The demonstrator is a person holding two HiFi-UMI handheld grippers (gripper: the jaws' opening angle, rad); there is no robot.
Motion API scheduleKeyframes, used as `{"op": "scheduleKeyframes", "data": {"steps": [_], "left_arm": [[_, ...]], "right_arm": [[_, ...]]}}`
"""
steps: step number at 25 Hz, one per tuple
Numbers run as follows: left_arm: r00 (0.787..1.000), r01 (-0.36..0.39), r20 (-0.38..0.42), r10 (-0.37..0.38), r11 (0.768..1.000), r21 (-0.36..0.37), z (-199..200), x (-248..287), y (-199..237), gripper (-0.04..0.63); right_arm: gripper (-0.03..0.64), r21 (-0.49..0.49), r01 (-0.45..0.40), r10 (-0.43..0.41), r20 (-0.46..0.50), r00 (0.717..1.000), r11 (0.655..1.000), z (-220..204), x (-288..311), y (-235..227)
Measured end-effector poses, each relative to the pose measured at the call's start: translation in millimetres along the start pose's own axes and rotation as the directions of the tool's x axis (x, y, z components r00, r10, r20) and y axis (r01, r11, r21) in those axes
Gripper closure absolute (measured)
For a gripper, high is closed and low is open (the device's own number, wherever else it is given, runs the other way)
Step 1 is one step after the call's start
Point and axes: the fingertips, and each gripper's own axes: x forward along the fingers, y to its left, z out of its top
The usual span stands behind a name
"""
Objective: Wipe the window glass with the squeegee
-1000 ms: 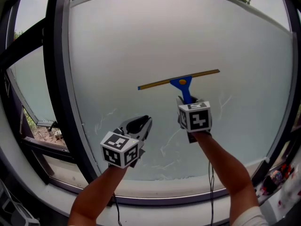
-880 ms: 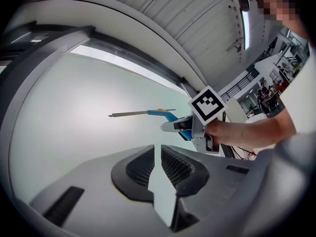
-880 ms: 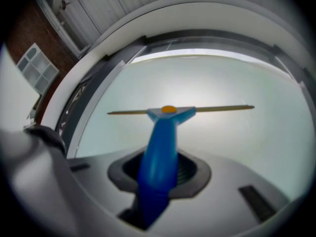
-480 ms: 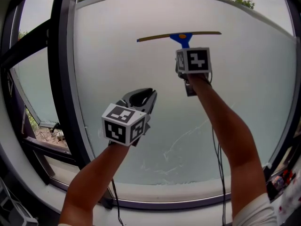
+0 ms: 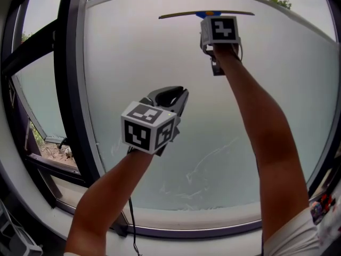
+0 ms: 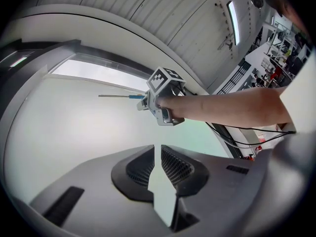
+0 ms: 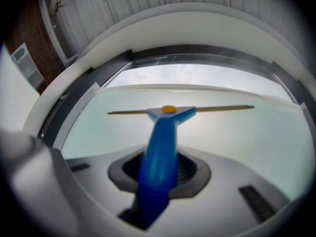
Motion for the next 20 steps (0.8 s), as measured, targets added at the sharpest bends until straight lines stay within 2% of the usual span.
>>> {"op": "scheduleKeyframes", "data": {"steps": [6, 10, 20], "left_arm": [[1.000, 0.016, 0.001, -0.016, 1.000, 0.004, -1, 2, -7, 0.529], [1.000, 0.026, 0.001, -0.026, 1.000, 0.000, 1, 3, -10, 0.529], [0.998, 0.054, -0.018, -0.054, 0.998, -0.013, -9, 9, -17, 0.529]], "right_arm": [[0.503, -0.002, -0.009, 0.009, 0.013, 1.000, 1.000, 2, 11, -3], [0.503, -0.015, -0.009, 0.009, -0.035, 0.999, 1.000, -15, 17, -4], [0.503, 0.044, -0.031, 0.034, -0.075, 0.997, 0.999, -31, 23, -6]]}}
